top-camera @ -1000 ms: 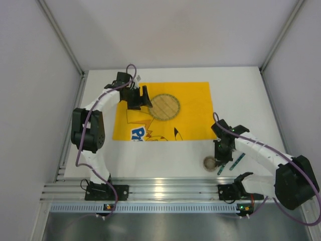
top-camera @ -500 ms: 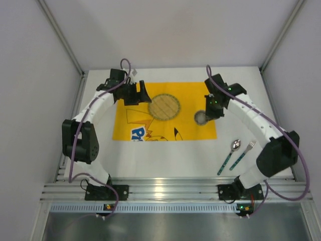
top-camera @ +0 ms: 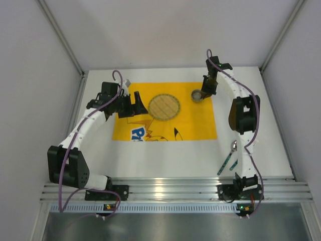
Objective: Set the dinner table for one person
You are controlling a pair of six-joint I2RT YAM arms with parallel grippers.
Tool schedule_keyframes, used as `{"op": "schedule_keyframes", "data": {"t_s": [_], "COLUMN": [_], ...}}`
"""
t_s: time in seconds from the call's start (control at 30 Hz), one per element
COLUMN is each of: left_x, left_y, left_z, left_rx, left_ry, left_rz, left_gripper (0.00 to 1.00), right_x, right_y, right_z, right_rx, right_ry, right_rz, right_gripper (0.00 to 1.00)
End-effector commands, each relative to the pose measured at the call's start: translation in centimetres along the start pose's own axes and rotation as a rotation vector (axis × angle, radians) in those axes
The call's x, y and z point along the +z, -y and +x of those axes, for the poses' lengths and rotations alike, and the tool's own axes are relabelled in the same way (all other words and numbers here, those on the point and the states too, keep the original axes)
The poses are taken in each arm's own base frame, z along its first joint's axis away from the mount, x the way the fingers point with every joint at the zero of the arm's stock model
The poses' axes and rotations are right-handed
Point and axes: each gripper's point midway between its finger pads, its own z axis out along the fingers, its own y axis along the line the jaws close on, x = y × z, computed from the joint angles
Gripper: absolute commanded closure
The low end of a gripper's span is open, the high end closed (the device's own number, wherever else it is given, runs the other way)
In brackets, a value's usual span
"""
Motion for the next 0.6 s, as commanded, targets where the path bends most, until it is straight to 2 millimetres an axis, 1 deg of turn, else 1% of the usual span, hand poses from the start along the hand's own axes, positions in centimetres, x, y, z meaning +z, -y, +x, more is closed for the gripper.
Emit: {"op": "schedule_keyframes", "data": {"t_s": [0.0,0.03,0.07,0.13,0.23,0.27,0.3,0.33,0.37,0.4,0.43,0.47,0.5,0.53,0.57], "left_x": [-1.1,-1.1,-0.9,-0.7,-0.1,0.0,0.1,0.5,0.6,0.8,1.4,1.5,1.7,1.8,2.2], "left_y": [0.2,0.0,-0.2,-0.4,-0.5,-0.4,-0.3,-0.4,-0.1,-0.1,-0.3,0.2,0.4,0.6,1.0], "left_z": [0.1,0.3,0.6,0.7,0.5,0.1,-0.2,-0.3,-0.9,-1.2,-1.3,-2.0,-2.0,-2.2,-2.4], "left_rx": [0.0,-0.003,-0.009,-0.014,-0.02,-0.018,-0.012,-0.016,-0.007,-0.003,-0.004,0.015,0.019,0.025,0.041], "left_ry": [0.039,0.037,0.033,0.032,0.026,0.029,0.032,0.021,0.028,0.027,0.013,0.02,0.008,0.006,-0.001], "left_rz": [-0.011,-0.014,-0.019,-0.021,-0.02,-0.016,-0.01,-0.009,-0.002,0.001,-0.001,0.009,0.011,0.013,0.015], "left_gripper": [0.02,0.02,0.02,0.02,0.02,0.02,0.02,0.02,0.02,0.02,0.02,0.02,0.02,0.02,0.02], "right_x": [-0.9,0.0,0.4,1.5,2.5,2.5,2.7,2.5,2.3,2.2,1.2,0.7,-0.9,-1.6,-2.3], "right_y": [-2.3,-2.2,-2.1,-2.6,-3.0,-3.3,-3.2,-3.1,-2.9,-2.4,-2.2,-1.6,-0.8,-0.2,1.0], "right_z": [-3.0,-3.0,-3.2,-3.1,-2.9,-2.9,-2.8,-2.8,-2.9,-2.8,-3.1,-3.4,-3.3,-3.2,-3.3], "right_rx": [0.041,0.055,0.062,0.066,0.074,0.073,0.072,0.064,0.061,0.057,0.056,0.056,0.06,0.061,0.066], "right_ry": [0.054,0.043,0.044,0.037,0.024,0.019,0.015,0.019,0.024,0.025,0.042,0.057,0.074,0.085,0.114], "right_rz": [-0.125,-0.126,-0.131,-0.158,-0.183,-0.198,-0.196,-0.194,-0.188,-0.18,-0.178,-0.163,-0.152,-0.135,-0.089], "right_gripper": [1.0,1.0,1.0,0.99,0.77,0.6,0.54,0.51,0.43,0.42,0.41,0.39,0.38,0.37,0.35]}}
